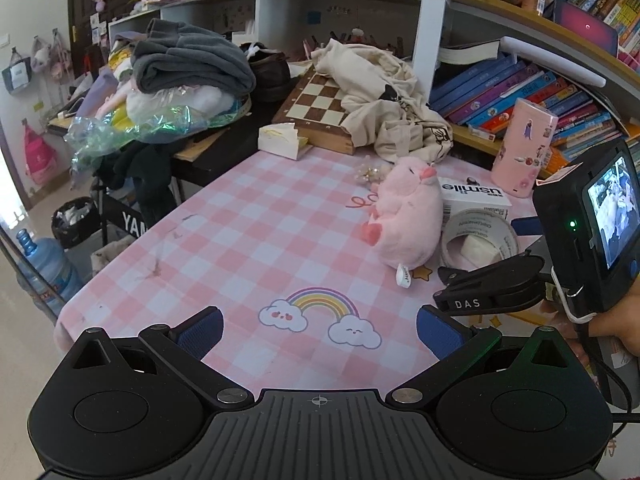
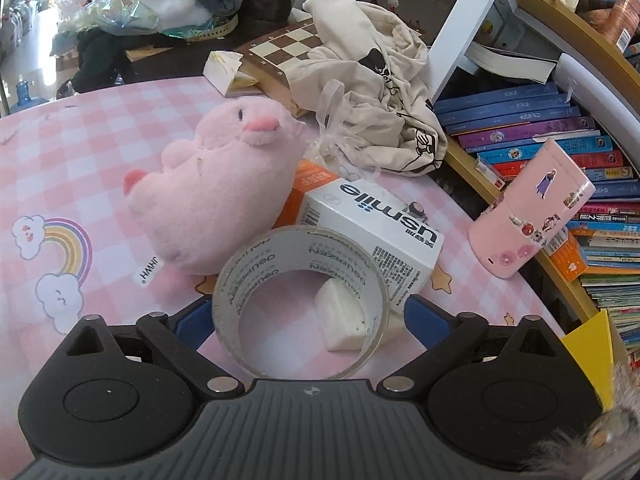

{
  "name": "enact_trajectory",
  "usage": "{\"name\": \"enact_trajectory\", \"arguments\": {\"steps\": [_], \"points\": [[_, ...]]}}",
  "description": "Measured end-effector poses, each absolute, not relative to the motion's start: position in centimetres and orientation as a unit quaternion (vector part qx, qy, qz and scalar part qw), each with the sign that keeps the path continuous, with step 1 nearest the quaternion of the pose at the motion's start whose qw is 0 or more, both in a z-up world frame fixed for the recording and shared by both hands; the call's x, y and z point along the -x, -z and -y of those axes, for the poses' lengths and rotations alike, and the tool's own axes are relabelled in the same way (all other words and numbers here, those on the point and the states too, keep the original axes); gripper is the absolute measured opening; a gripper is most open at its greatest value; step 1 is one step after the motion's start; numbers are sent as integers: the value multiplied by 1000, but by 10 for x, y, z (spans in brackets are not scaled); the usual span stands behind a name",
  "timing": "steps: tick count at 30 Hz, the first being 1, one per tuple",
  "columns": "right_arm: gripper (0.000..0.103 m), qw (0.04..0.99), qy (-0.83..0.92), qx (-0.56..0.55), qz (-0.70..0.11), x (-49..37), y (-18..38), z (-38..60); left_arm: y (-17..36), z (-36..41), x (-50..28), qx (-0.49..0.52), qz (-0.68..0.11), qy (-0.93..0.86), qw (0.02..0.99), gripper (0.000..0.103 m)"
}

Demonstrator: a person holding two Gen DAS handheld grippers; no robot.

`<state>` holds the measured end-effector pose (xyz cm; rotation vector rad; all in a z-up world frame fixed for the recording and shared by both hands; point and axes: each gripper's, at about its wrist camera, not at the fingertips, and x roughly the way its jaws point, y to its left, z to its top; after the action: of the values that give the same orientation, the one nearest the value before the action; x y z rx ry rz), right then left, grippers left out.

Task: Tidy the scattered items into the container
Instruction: 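Grasp the clear tape roll with the right gripper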

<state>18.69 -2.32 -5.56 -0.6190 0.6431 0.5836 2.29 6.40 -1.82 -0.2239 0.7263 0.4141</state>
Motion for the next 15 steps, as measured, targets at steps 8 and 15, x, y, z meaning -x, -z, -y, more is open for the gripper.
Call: {"name": "enact_trajectory", "arguments": {"steps": [8, 15], "points": [[82, 860, -289, 275, -318, -184, 52, 27, 18, -61, -26, 101, -351, -188, 912, 103], [82, 872, -294, 230, -315, -168, 29, 46, 18, -61, -35, 87, -343, -176, 919, 103]]}}
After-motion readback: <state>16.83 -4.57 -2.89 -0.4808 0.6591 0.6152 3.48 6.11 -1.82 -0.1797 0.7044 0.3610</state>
